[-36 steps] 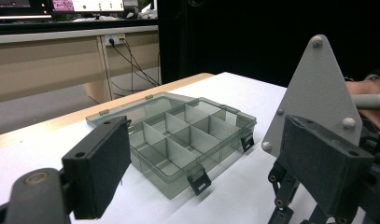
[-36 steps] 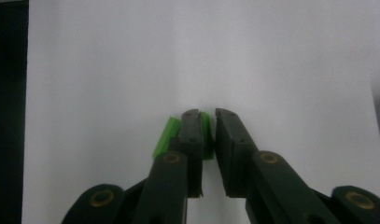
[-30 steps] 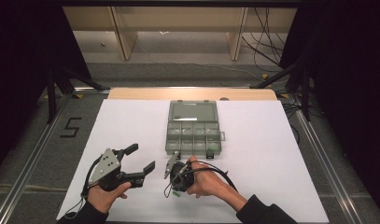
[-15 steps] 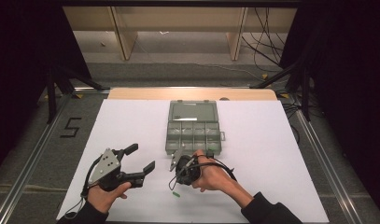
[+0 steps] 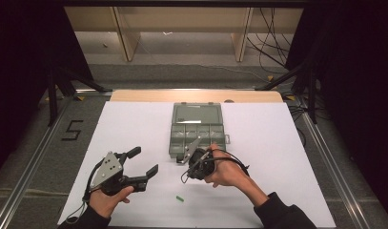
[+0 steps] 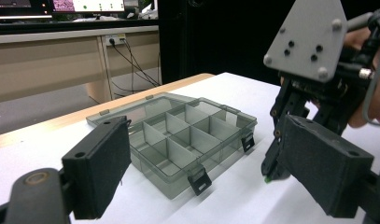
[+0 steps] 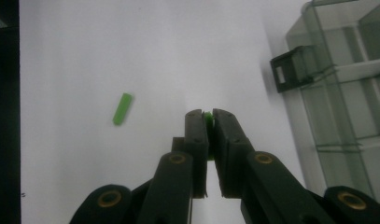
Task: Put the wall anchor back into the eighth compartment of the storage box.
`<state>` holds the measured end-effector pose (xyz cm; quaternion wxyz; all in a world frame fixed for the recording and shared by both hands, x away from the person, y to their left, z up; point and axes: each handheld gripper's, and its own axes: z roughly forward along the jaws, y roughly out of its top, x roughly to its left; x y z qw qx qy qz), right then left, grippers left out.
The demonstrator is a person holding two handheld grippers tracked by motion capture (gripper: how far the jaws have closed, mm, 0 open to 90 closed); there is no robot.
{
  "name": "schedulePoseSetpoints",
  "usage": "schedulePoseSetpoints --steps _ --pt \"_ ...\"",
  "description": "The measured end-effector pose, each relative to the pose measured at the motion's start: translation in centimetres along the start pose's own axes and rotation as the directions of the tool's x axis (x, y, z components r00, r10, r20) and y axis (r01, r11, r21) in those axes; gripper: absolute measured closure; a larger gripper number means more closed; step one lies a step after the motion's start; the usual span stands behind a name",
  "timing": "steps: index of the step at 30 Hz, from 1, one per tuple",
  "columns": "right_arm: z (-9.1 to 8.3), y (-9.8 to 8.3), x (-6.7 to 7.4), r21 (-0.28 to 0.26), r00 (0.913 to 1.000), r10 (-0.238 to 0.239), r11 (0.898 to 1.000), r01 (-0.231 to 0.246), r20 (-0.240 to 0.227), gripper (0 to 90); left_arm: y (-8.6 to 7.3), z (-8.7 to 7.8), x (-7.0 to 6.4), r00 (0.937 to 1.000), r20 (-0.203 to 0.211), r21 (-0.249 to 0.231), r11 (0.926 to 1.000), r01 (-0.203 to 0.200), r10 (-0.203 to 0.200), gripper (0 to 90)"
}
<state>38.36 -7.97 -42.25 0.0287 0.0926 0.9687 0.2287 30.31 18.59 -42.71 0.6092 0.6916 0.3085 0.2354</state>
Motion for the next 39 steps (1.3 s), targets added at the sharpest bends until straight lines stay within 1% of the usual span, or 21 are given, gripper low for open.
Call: schedulePoseSetpoints --steps 2,7,9,10,15,18,19,20,24,27,32,34,36,39 --pt "-0.4 -0.2 -0.2 -0.002 0.9998 0.018 1.000 -0.018 0.008 84.9 0.0 0.0 0.0 1.0000 0.001 0.001 1.0000 -0.003 0.003 16.0" --pt "-1.4 -0.6 -0.9 -0.010 0.9992 0.036 0.999 -0.036 0.019 84.9 0.0 0.0 0.0 1.0000 0.001 0.000 1.0000 -0.002 0.002 16.0" --pt "-1.7 -0.7 -1.2 -0.019 0.9987 0.041 0.999 -0.041 0.031 84.9 0.0 0.0 0.0 1.0000 0.000 -0.001 1.0000 -0.003 0.003 16.0" --pt "-1.9 -0.8 -1.3 -0.014 0.9983 0.050 0.999 -0.049 0.031 84.9 0.0 0.0 0.0 1.0000 0.001 -0.001 1.0000 -0.002 0.002 16.0" --pt "-2.7 -1.1 -1.8 -0.023 0.9970 0.065 0.998 -0.064 0.041 84.9 0.0 0.0 0.0 1.0000 0.000 -0.001 1.0000 -0.003 0.003 16.0" --pt "-3.0 -1.4 -2.1 -0.028 0.9960 0.074 0.997 -0.073 0.051 84.9 0.0 0.0 0.0 1.0000 0.000 -0.001 1.0000 -0.004 0.004 16.0" --pt "-3.2 -1.5 -2.2 -0.029 0.9945 0.084 0.996 -0.083 0.062 84.9 0.0 0.0 0.0 1.0000 0.001 -0.001 1.0000 -0.004 0.004 16.0" --pt "-3.3 -1.5 -2.4 -0.030 0.9949 0.082 0.996 -0.080 0.059 84.9 0.0 0.0 0.0 1.0000 0.000 0.000 1.0000 -0.003 0.003 16.0" --pt "-4.1 -1.9 -3.0 -0.051 0.9922 0.095 0.994 -0.091 0.080 84.9 0.0 0.0 0.0 1.0000 0.000 0.000 1.0000 -0.003 0.003 16.0" --pt "-4.6 -2.3 -3.6 -0.065 0.9876 0.115 0.992 -0.109 0.106 84.9 0.0 0.0 0.0 1.0000 0.000 -0.001 1.0000 -0.003 0.003 16.0" --pt "-5.3 -3.1 -4.7 -0.071 0.9778 0.147 0.988 -0.138 0.149 84.9 0.0 0.0 0.0 1.0000 0.000 0.002 1.0000 -0.004 0.004 16.0" --pt "-5.4 -3.3 -5.0 -0.074 0.9757 0.151 0.987 -0.141 0.158 84.9 0.0 0.0 0.0 1.0000 0.000 0.001 1.0000 -0.003 0.003 16.0" --pt "-5.4 -3.5 -5.3 -0.077 0.9696 0.170 0.984 -0.159 0.176 84.9 0.0 0.0 0.0 1.0000 0.000 0.002 1.0000 -0.004 0.004 16.0" --pt "-5.3 -3.8 -5.9 -0.071 0.9648 0.177 0.983 -0.167 0.194 84.9 0.0 0.0 0.0 1.0000 0.000 0.002 1.0000 -0.004 0.004 16.0"
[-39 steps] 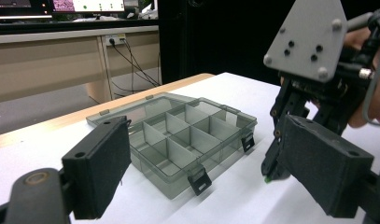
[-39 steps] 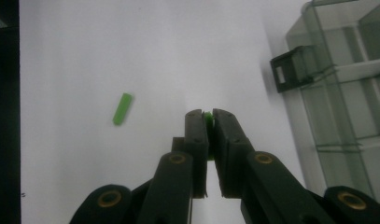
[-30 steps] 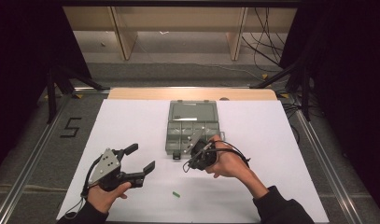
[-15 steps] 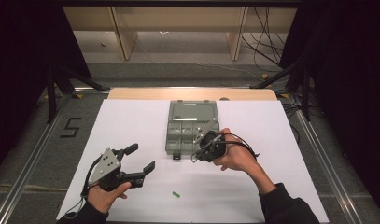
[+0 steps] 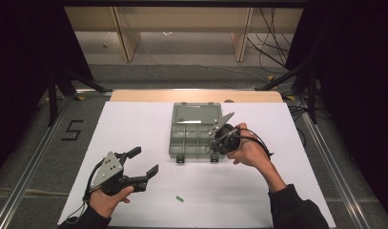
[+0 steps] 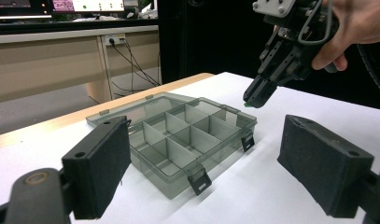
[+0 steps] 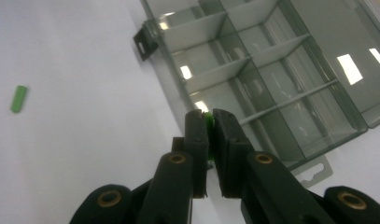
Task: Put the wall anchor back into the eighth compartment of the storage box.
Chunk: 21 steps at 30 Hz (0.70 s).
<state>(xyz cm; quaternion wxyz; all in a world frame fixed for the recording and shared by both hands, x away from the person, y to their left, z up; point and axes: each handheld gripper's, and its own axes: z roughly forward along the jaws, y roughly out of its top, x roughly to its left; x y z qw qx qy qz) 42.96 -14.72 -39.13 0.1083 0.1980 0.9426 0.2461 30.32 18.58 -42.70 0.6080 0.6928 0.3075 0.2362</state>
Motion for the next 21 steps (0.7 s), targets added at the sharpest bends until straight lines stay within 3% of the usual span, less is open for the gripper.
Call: schedulePoseSetpoints --steps 9,21 --pt "0.9 -0.5 -1.4 0.015 0.9981 0.042 0.999 -0.042 0.045 84.9 0.0 0.0 0.0 1.0000 0.000 0.001 1.0000 -0.001 0.001 16.0" --pt "2.2 -0.9 -2.5 0.034 0.9964 0.064 0.997 -0.066 0.056 84.9 0.0 0.0 0.0 1.0000 0.000 0.001 1.0000 -0.001 0.001 16.0"
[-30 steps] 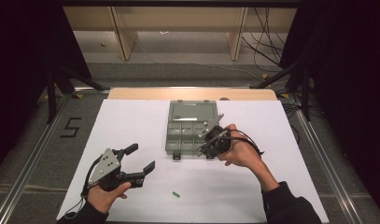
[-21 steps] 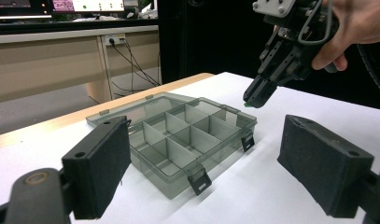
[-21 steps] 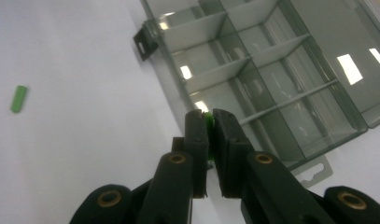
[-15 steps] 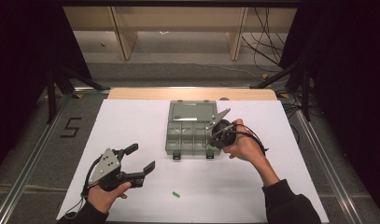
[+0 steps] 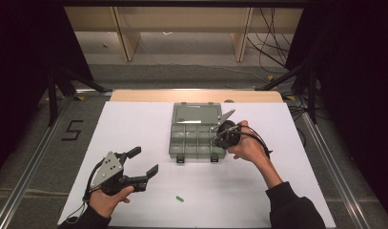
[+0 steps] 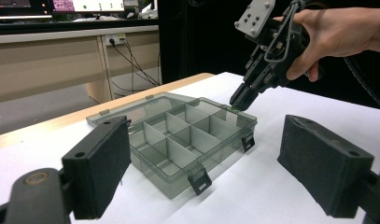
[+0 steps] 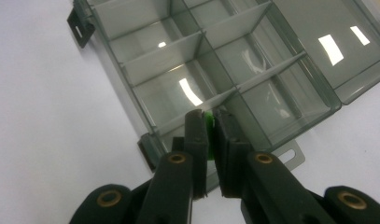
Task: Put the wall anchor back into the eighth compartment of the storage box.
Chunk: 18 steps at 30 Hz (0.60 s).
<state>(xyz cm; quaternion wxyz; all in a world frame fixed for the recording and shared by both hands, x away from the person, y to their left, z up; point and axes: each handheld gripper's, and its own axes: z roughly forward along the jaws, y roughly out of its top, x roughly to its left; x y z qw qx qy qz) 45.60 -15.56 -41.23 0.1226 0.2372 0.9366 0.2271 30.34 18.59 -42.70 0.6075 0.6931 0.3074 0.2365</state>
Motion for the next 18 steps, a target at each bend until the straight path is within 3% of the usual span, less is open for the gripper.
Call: schedulePoseSetpoints --steps 12,18 --pt "1.10 -0.25 -0.31 0.008 0.9998 0.017 1.000 -0.017 0.006 84.0 -0.01 0.02 0.01 1.0000 0.000 -0.001 1.0000 0.002 -0.002 16.0" --pt "1.08 -0.23 -0.21 0.009 0.9992 0.036 0.999 -0.036 0.015 73.3 0.00 -0.01 -0.01 1.0000 -0.001 0.000 1.0000 0.000 0.000 16.0"
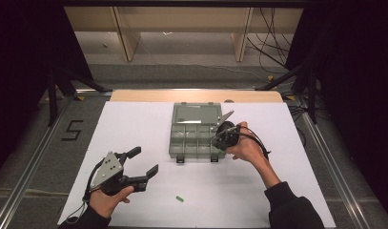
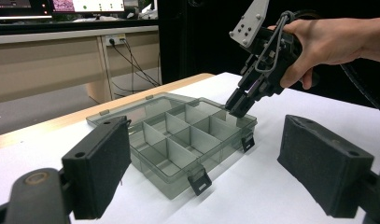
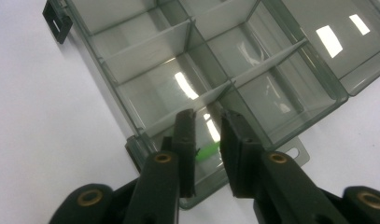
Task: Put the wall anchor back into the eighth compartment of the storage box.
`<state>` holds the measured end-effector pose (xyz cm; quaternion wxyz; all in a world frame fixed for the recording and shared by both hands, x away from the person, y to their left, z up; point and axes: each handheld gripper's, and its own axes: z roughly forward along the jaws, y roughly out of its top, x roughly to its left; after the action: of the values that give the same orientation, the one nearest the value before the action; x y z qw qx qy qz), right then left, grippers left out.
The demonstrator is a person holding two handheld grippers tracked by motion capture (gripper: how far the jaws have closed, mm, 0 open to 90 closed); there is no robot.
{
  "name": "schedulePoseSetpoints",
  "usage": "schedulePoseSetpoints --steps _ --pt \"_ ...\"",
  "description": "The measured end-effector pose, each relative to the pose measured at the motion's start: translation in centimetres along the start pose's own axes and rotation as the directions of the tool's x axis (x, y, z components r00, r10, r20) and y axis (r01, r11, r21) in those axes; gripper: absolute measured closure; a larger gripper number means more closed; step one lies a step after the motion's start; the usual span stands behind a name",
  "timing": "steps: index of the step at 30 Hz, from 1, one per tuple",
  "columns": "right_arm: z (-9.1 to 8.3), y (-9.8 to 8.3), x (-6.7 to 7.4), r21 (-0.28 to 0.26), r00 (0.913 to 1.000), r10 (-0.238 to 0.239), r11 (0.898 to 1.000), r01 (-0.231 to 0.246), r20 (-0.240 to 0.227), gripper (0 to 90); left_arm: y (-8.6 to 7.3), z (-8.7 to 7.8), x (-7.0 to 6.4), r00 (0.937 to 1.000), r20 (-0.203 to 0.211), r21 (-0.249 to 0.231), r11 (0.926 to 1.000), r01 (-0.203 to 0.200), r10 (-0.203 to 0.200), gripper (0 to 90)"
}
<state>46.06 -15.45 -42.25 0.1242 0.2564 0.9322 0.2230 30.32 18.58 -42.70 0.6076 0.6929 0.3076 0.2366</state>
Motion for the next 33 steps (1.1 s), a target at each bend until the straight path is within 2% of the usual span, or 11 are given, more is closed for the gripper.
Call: schedulePoseSetpoints --steps 7,9,12,21,28,33 --pt "-1.4 0.5 1.2 -0.073 1.0000 0.002 0.997 -0.002 0.001 48.9 0.0 0.0 0.0 1.0000 0.001 -0.003 1.0000 0.004 -0.004 16.0" --pt "-1.9 0.8 2.0 -0.099 0.9999 -0.005 0.995 0.003 -0.015 44.3 0.0 0.0 0.0 1.0000 0.001 -0.004 1.0000 0.002 -0.002 16.0" --pt "-2.4 1.1 3.7 -0.110 0.9987 -0.033 0.994 0.028 -0.038 37.9 0.0 0.0 0.0 1.0000 0.000 -0.004 1.0000 0.004 -0.004 16.0" --pt "-2.4 1.9 8.5 -0.118 0.9880 -0.122 0.987 0.110 -0.095 33.7 0.0 0.0 0.0 1.0000 -0.001 -0.004 1.0000 0.004 -0.004 16.0" --pt "-1.7 2.2 10.9 -0.108 0.9764 -0.172 0.981 0.159 -0.130 33.4 0.0 0.0 0.0 1.0000 0.000 -0.006 1.0000 0.006 -0.006 16.0" --pt "-0.8 2.4 12.5 -0.079 0.9650 -0.201 0.979 0.189 -0.169 33.8 0.0 0.0 0.0 1.0000 -0.001 -0.007 0.9999 0.007 -0.007 16.0"
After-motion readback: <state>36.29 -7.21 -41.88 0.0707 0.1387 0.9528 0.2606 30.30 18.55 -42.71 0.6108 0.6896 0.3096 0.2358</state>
